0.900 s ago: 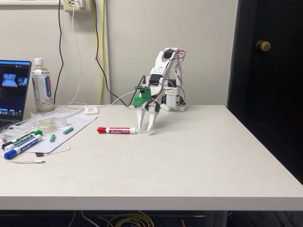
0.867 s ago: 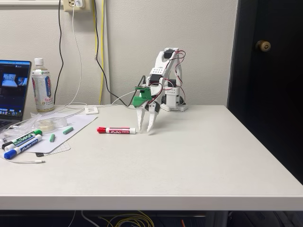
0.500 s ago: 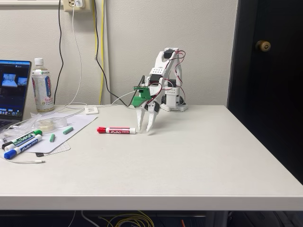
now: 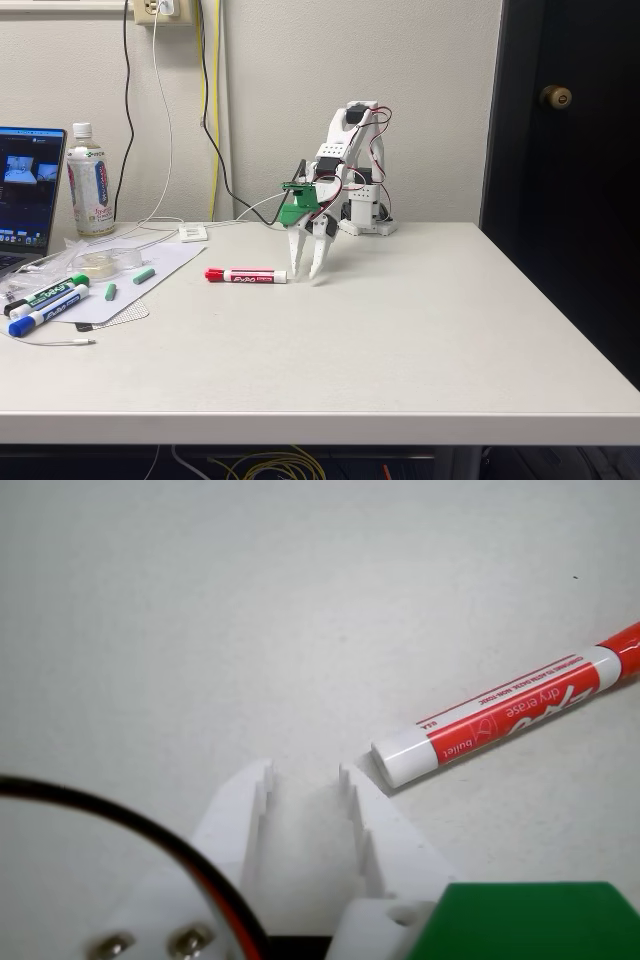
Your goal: Pick up the red marker.
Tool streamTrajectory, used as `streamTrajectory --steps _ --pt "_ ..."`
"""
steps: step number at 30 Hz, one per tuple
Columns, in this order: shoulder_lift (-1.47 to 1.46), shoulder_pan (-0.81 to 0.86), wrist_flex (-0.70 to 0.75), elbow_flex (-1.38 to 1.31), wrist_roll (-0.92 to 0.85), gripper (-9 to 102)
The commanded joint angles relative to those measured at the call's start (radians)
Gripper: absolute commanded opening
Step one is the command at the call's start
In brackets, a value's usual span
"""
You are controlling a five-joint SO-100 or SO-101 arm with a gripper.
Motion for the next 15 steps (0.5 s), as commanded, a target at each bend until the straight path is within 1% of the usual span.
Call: streamTrajectory --steps 1,2,6,12,15 --pt "0.028 -0.003 -0.017 -0.066 0.052 16" --pt "0.041 -0.003 -0.006 -0.074 0.064 16" --pt "0.077 0.0 0.161 -0.183 0.109 16" --pt "0.075 0.017 0.546 -0.528 0.144 16" --pt "0.064 0.043 0.681 -0.673 0.129 16"
